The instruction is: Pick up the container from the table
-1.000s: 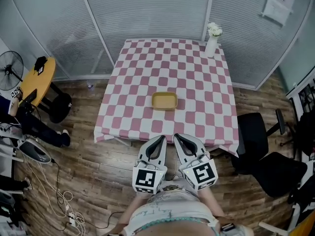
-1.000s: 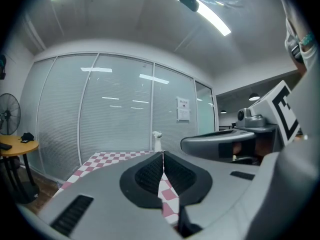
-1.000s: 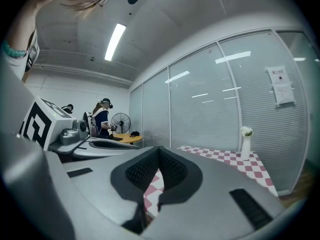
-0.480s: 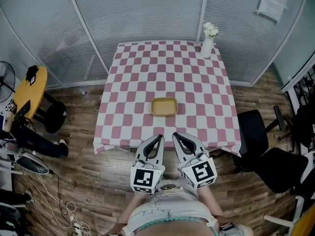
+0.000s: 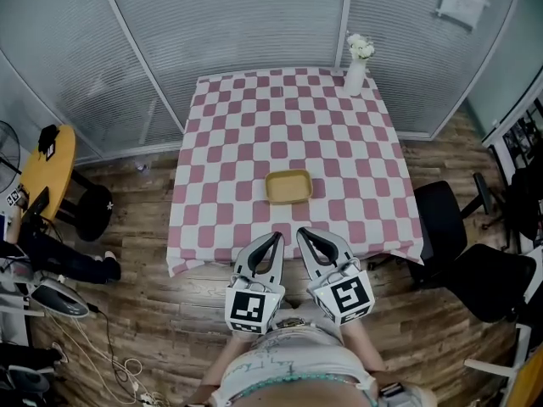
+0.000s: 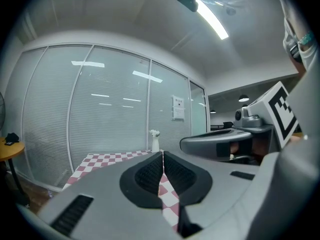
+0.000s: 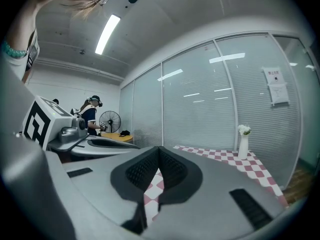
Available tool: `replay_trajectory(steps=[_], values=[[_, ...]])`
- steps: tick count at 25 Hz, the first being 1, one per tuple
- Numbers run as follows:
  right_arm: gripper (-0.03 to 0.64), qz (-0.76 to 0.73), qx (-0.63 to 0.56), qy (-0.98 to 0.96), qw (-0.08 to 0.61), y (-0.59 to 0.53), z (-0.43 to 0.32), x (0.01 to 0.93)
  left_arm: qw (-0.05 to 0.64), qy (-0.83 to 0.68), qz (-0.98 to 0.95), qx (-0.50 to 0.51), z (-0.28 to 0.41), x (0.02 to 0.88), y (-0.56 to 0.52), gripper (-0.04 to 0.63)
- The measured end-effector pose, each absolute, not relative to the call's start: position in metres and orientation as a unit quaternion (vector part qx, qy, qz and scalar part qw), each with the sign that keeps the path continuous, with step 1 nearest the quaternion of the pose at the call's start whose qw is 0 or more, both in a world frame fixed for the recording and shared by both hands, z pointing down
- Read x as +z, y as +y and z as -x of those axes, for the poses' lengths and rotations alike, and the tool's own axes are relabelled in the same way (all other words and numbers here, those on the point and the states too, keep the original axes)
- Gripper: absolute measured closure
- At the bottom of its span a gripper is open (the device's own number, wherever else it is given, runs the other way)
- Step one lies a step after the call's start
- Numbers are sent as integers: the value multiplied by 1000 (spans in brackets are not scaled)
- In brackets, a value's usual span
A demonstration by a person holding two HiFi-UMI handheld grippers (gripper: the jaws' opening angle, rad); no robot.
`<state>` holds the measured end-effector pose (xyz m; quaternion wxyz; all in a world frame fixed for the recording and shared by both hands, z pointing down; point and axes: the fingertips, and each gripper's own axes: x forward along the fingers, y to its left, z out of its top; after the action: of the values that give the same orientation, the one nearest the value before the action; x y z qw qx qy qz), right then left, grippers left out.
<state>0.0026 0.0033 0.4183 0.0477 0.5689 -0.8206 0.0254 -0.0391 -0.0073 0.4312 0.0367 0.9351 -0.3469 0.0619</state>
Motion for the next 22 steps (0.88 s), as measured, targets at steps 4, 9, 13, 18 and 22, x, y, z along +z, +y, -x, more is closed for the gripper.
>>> replay_trajectory(steps=[4,9,13,18,22], values=[[623,-574,30,-817,51,1,1,426,40,-348,-934,69,49,440,-13,578],[623,-581,38,-811,55,-4,-8,434,46,-344,-935,75,43,445,-23,578],[623,-588,45,-806,55,-14,-26,437,45,-342,-936,77,29,446,-34,578],[623,-577,39,-814,52,-44,-48,428,45,-353,-932,75,7,440,-59,578],[623,-560,28,-827,47,-74,-60,415,38,-370,-925,73,-5,430,-86,578]])
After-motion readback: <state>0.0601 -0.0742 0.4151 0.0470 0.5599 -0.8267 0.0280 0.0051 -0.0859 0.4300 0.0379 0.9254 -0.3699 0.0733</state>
